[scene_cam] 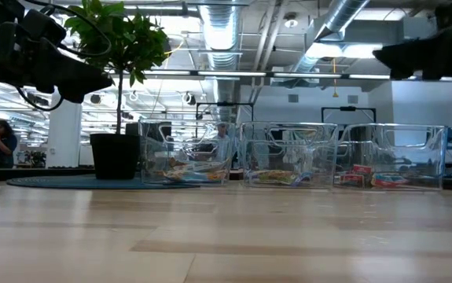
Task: Pick and place Granola Bars by type
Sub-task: Return to Home Position
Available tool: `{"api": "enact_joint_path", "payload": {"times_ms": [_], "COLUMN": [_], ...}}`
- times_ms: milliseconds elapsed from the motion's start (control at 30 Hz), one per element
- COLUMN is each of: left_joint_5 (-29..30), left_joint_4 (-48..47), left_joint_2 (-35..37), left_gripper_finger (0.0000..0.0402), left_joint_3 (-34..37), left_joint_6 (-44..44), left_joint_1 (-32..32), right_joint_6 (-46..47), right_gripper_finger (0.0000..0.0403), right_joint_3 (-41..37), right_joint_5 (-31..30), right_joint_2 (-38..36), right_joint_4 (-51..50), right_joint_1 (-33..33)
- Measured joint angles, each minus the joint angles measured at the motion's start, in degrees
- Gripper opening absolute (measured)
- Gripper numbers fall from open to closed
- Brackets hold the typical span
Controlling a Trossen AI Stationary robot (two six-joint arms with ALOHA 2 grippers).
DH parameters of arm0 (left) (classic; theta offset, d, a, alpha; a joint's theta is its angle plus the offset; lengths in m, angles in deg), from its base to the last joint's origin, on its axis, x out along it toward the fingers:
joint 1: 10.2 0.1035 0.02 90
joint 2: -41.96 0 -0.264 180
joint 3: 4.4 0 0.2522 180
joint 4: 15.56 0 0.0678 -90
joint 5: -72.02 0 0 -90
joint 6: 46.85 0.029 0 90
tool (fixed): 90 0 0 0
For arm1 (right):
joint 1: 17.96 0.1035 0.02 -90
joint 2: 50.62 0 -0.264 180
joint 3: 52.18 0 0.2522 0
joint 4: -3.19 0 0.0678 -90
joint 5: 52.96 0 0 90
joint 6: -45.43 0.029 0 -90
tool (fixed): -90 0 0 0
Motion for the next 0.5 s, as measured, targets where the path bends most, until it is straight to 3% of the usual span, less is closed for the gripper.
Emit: {"api": "enact_joint_path", "payload": {"times_ms": [500], "left_joint_5": [0.02], "left_joint_4": [0.0], "left_joint_2": [0.02], "left_gripper_finger": [0.0206], "left_joint_3": [0.02], "left_joint_6": [-0.52], "left_joint_1": [0.0], "right_joint_6": [-0.83], "right_gripper_finger": [0.0124], "right_joint_3": [-0.02], "right_joint_5": [0.05], "right_joint_2": [0.67], "right_joint_4": [-4.64], "right_joint_1": [0.24]}}
